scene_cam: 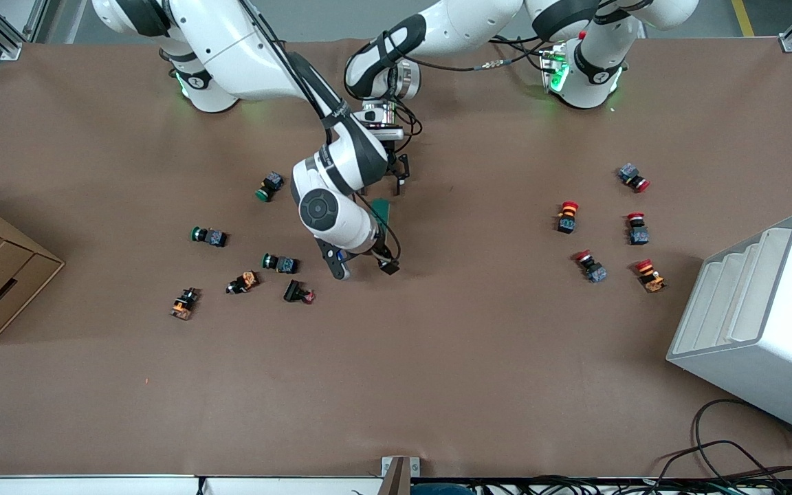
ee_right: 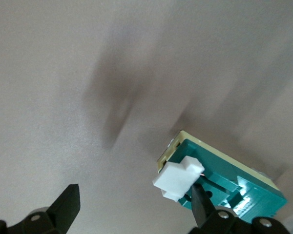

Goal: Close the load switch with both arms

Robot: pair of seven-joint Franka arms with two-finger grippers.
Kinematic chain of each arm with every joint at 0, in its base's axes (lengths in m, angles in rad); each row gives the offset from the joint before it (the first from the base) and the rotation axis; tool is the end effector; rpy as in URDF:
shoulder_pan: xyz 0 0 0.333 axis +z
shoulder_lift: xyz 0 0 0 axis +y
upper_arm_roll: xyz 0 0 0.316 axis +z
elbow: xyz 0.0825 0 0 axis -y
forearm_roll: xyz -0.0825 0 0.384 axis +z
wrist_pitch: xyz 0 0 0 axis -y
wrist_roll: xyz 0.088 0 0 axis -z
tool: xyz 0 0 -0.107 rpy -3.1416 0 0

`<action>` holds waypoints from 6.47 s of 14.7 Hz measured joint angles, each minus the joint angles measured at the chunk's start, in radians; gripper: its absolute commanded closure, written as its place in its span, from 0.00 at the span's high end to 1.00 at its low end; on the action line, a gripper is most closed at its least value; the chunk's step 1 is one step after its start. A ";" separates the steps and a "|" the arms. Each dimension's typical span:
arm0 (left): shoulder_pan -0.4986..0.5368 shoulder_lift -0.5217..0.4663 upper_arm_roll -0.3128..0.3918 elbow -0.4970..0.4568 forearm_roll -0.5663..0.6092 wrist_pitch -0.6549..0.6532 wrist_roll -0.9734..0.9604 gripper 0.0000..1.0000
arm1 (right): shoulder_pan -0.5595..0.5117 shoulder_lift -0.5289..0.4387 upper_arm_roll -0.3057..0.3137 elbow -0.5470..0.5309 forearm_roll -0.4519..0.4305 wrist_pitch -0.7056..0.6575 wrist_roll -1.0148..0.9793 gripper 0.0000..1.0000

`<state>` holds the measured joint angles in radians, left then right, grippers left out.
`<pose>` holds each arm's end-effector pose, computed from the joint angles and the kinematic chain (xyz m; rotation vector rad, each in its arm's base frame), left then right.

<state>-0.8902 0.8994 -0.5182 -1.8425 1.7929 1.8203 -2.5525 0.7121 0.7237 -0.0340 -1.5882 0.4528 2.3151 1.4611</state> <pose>0.1810 -0.5752 0.0768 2.6951 -0.0073 1.5961 0.5376 0.4479 0.2115 -2.5376 1.5261 0.4019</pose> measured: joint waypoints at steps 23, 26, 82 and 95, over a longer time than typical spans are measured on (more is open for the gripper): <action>0.003 0.001 0.025 0.006 0.012 0.000 -0.008 1.00 | -0.555 -0.341 -0.083 0.178 -0.403 -0.744 -1.320 1.00; 0.009 0.001 0.029 0.010 0.012 0.000 -0.009 1.00 | -0.633 -0.402 -0.083 0.181 -0.473 -0.803 -1.480 1.00; 0.858 -0.103 -0.760 0.541 -0.781 -0.146 1.028 1.00 | -0.710 -0.951 0.005 -0.127 -0.473 -0.883 -1.526 1.00; 0.627 -0.613 0.166 0.581 -1.719 -0.106 1.531 1.00 | -0.710 -0.950 0.013 -0.135 -0.473 -0.878 -1.526 1.00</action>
<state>-0.2633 0.2868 -0.3524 -1.2615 0.0744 1.7142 -1.0214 0.0021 -0.2265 -0.0205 -1.7233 -0.0207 1.4374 -0.0649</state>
